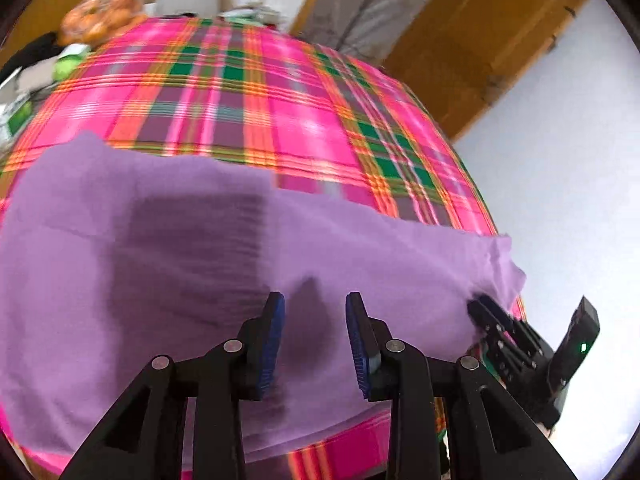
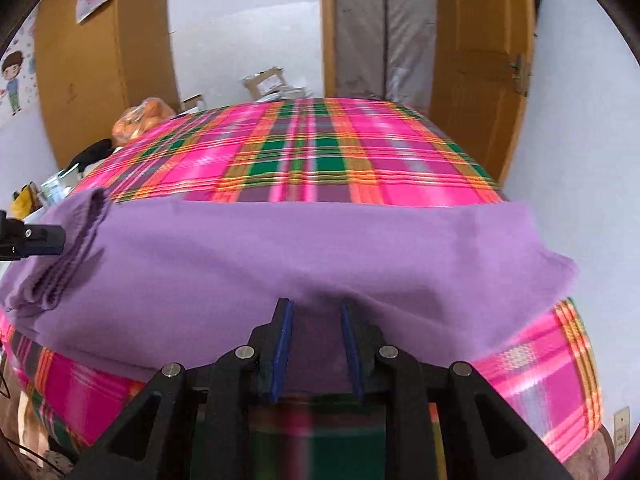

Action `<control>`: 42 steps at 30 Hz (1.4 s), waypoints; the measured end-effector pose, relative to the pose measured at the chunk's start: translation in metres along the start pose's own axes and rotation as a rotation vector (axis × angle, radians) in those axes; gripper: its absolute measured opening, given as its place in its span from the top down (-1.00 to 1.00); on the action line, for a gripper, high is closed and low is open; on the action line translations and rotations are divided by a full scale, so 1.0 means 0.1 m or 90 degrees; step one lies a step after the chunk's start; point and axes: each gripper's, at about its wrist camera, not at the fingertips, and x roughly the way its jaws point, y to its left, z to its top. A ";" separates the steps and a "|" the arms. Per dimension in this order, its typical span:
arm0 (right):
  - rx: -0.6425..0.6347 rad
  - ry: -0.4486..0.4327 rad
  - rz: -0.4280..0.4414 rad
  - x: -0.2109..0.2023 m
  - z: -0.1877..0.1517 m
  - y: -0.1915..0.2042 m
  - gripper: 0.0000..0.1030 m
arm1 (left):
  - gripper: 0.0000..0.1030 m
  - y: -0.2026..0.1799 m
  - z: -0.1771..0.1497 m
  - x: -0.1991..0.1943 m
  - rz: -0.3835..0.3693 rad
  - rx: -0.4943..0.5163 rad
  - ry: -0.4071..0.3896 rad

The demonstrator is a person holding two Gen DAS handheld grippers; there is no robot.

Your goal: Fold clothes

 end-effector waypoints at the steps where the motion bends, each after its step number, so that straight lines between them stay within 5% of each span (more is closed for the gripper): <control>1: 0.005 -0.001 -0.005 -0.02 -0.01 -0.07 0.54 | 0.38 -0.03 0.00 0.05 -0.002 0.004 0.007; 8: 0.036 -0.008 -0.052 -0.14 -0.08 -0.49 0.57 | 0.38 -0.27 0.00 0.42 -0.017 0.028 0.055; 19: 0.086 -0.029 -0.151 -0.22 0.14 -1.07 0.47 | 0.34 -0.40 0.04 0.56 -0.010 0.048 0.039; 36: 0.096 0.041 -0.107 0.44 0.64 -1.52 0.36 | 0.32 -0.45 0.16 0.67 -0.001 0.056 0.022; 40: 0.088 0.041 -0.116 0.46 0.65 -1.51 0.79 | 0.32 -0.45 0.17 0.69 0.000 0.055 0.019; 42: 0.082 0.039 -0.123 0.45 0.65 -1.50 0.84 | 0.32 -0.45 0.18 0.69 -0.001 0.052 0.018</control>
